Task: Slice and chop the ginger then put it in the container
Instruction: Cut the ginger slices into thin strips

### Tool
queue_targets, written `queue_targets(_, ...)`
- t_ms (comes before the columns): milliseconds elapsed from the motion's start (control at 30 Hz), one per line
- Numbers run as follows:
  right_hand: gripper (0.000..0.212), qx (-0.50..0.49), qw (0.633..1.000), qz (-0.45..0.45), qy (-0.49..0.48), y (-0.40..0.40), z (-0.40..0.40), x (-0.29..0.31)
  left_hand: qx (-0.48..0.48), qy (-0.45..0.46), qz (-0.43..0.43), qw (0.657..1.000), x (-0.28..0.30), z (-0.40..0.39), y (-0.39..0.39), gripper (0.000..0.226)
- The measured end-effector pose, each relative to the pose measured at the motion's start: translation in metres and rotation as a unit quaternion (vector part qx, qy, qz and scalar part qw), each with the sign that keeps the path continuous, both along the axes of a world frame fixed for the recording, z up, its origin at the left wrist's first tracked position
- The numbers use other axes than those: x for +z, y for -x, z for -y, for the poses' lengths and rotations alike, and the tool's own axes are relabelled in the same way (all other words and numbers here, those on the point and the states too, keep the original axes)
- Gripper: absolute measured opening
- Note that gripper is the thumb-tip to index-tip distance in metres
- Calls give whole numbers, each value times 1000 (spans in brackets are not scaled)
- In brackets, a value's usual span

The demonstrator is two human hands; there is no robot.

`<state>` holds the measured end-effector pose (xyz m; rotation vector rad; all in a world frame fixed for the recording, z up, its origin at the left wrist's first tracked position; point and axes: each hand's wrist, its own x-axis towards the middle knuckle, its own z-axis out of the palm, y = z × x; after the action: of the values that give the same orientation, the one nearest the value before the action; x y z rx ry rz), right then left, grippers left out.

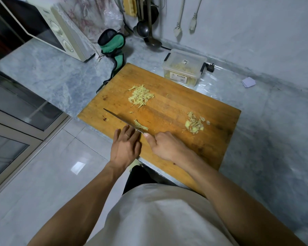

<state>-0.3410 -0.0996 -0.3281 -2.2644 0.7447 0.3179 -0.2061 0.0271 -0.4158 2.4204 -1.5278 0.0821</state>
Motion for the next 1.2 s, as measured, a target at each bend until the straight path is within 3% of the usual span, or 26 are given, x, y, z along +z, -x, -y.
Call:
queue_targets(233, 61, 3, 1000, -12, -20, -3, 8, -3, -54, -32, 21, 998, -5, -4, -22, 37)
queue_targets(667, 71, -29, 999, 37, -20, 2, 11, -3, -55, 38, 4, 998, -15, -6, -21, 35)
queue_targets(1000, 72, -35, 999, 18, -27, -1, 2, -4, -67, 62, -26, 995, -25, -9, -28, 36)
queue_targets(1200, 68, -42, 998, 37, 17, -8, -16, -15, -64, 59, -24, 996, -28, -9, -26, 35)
